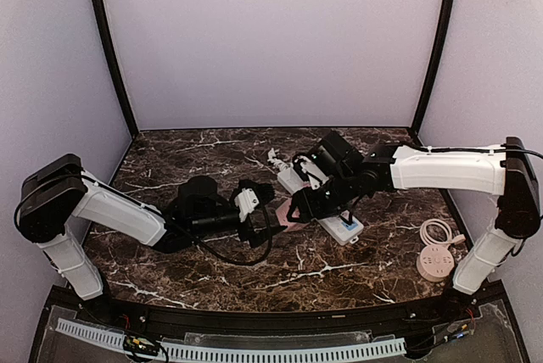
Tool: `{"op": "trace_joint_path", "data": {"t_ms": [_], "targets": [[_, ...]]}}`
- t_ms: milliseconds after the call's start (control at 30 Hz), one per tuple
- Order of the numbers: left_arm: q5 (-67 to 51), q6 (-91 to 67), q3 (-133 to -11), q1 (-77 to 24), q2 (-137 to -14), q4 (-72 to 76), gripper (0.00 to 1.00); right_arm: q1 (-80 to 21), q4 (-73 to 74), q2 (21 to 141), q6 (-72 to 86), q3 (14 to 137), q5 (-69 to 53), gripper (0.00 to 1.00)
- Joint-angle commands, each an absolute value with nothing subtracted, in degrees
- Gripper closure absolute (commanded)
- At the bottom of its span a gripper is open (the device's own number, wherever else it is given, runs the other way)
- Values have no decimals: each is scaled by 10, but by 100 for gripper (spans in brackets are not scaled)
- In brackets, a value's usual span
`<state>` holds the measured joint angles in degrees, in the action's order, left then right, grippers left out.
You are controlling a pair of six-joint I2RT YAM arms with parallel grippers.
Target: Insert the plug
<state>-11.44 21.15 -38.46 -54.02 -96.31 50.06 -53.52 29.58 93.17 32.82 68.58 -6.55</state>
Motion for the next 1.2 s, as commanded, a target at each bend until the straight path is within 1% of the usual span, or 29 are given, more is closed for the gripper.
{"op": "trace_joint_path", "data": {"t_ms": [0,100,233,367,467,600,833,1167], "targets": [[-74,184,-360,-542,-918,523,1,-535,367,891,284,719,-20,100],[-40,156,-346,-542,-906,534,1,-532,415,873,261,723,19,100],[42,109,-344,-542,-881,515,1,-523,449,840,204,706,41,100],[66,84,-333,-541,-862,510,1,-508,502,814,172,699,118,100],[88,73,-320,-541,-853,521,1,-480,513,804,163,689,144,100],[132,63,-307,-541,-842,517,1,-449,487,810,131,676,112,100],[118,59,-298,-541,-835,511,1,-414,481,839,94,687,93,100],[123,75,-298,-541,-835,504,1,-395,482,865,72,687,78,100]]}}
